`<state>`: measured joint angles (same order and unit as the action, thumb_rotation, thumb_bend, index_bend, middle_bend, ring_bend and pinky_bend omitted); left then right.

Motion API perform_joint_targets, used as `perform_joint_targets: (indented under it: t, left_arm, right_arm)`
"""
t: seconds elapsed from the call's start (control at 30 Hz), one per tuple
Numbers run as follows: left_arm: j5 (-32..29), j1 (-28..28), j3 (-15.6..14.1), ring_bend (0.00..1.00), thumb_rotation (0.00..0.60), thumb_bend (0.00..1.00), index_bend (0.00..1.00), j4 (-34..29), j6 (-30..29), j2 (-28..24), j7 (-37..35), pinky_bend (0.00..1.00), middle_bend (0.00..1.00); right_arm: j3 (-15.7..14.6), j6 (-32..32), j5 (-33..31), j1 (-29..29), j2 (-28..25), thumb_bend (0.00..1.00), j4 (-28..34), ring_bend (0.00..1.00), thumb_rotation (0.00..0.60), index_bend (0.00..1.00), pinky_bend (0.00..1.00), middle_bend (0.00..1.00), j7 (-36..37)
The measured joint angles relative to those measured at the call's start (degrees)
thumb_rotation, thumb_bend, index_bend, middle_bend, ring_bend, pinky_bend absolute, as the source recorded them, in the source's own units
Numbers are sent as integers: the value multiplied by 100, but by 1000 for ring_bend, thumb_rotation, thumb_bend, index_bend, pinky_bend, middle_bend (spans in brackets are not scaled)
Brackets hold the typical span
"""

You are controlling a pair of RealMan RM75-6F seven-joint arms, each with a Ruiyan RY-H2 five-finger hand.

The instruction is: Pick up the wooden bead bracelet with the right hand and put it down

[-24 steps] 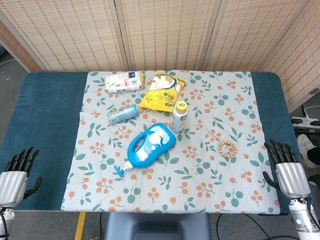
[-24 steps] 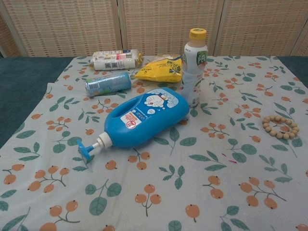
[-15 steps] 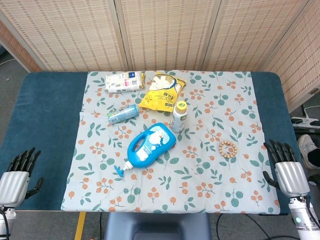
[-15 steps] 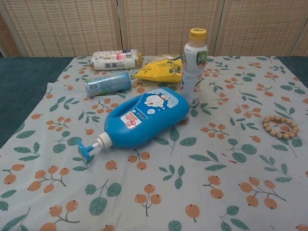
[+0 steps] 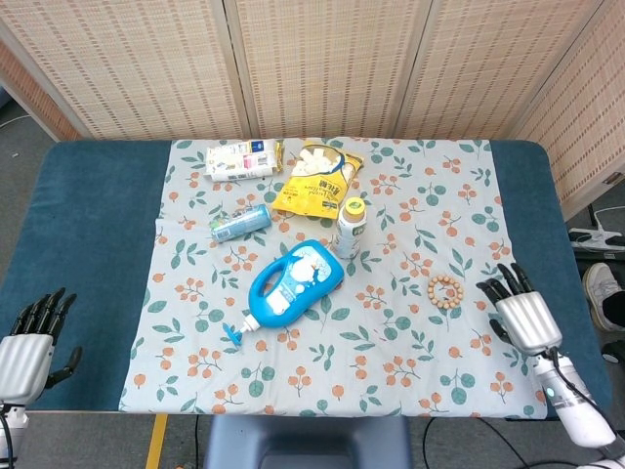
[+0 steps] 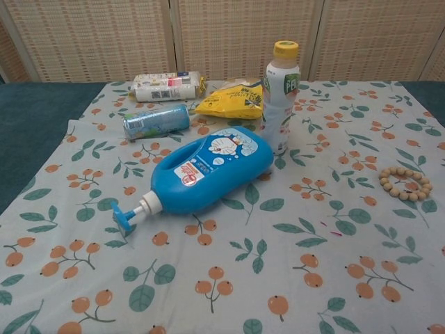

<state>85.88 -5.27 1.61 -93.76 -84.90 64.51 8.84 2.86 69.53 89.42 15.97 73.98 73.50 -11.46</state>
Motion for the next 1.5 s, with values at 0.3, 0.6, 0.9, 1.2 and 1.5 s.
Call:
perform_joint_targets:
  t: [0.3,0.6,0.9,1.2,1.5]
  left_arm:
    - [-137,3,2,0,600,420,0,-53,94,-34,70,117,0]
    - [-142,5,26,0,600,420,0,-20,69,-38,0,117,0]
    - [-159,-10,43,0,600,419,0,49,89,-9,-21,118,0]
    - [-193,-24,49,0,600,421,0,66,132,-10,-46,117,0]
    - [-254,-36,64,0,600,424,0,95,178,-23,-81,118,0]
  right_arm:
    - [-137,-442,107,388,551,251,-605,0,600,300,0,294,-367]
    - [-136,-748,-62,612,901,272,-1011,10,600,336,0,313,-482]
    - [-140,-1004,-137,844,1115,276,-1280,28,600,358,0,325,-550]
    - [-202,-1082,-171,938,1291,280,-1471,110,600,475,0,392,-677]
    - [-248,-1119,-242,963,1441,303,-1659,203,600,589,0,474,-790]
